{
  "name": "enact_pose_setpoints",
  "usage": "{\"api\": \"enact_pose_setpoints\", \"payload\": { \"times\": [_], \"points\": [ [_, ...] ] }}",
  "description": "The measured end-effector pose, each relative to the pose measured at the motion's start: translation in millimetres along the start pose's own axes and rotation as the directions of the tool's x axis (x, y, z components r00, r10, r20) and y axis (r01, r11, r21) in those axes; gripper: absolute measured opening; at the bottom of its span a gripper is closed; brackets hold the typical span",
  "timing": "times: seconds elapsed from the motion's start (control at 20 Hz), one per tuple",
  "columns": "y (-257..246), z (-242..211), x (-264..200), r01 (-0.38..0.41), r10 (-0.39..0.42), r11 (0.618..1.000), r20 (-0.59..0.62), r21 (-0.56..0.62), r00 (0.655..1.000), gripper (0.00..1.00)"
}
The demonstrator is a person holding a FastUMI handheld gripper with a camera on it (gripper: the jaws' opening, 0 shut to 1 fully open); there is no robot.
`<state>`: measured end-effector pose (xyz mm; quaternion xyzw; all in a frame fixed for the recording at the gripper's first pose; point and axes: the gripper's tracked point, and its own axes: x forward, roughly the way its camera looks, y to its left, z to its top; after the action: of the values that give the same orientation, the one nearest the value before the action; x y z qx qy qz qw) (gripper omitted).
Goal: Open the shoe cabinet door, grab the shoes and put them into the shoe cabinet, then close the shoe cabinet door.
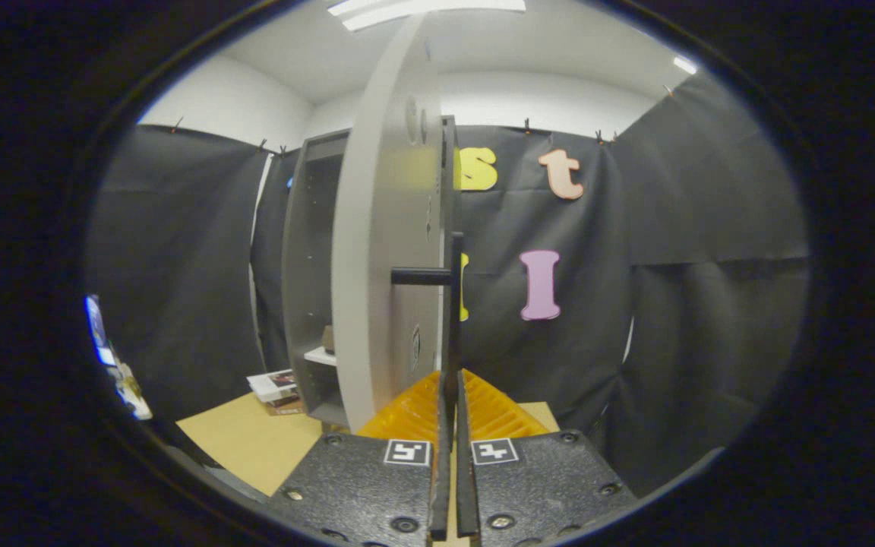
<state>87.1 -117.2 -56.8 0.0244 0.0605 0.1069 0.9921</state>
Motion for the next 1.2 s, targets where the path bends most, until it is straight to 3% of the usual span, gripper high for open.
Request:
{"api": "enact_pose_setpoints", "payload": {
  "times": [0.1, 0.35, 0.6, 0.8, 0.9, 1.1, 1.2],
  "points": [
    [2, -1, -2, -0.041, 0.041, 0.998, -0.01, 0.052, 0.999, 0.12],
    [-5, -1, -3, -0.011, 0.011, 1.0, 0.001, 0.013, 1.0, 0.12],
    [-14, -1, -8, 0.055, -0.052, 0.996, 0.04, -0.064, 0.998, 0.12],
    [-23, -16, -35, 0.144, -0.139, 0.983, 0.054, -0.117, 0.989, 0.2],
    [-23, -25, -51, 0.167, -0.159, 0.972, 0.061, -0.163, 0.985, 0.35],
    [-13, -49, -84, 0.207, -0.192, 0.965, 0.108, -0.16, 0.976, 1.0],
    [-12, -70, -86, 0.214, -0.202, 0.966, 0.092, -0.143, 0.975, 1.0]
  ]
}}
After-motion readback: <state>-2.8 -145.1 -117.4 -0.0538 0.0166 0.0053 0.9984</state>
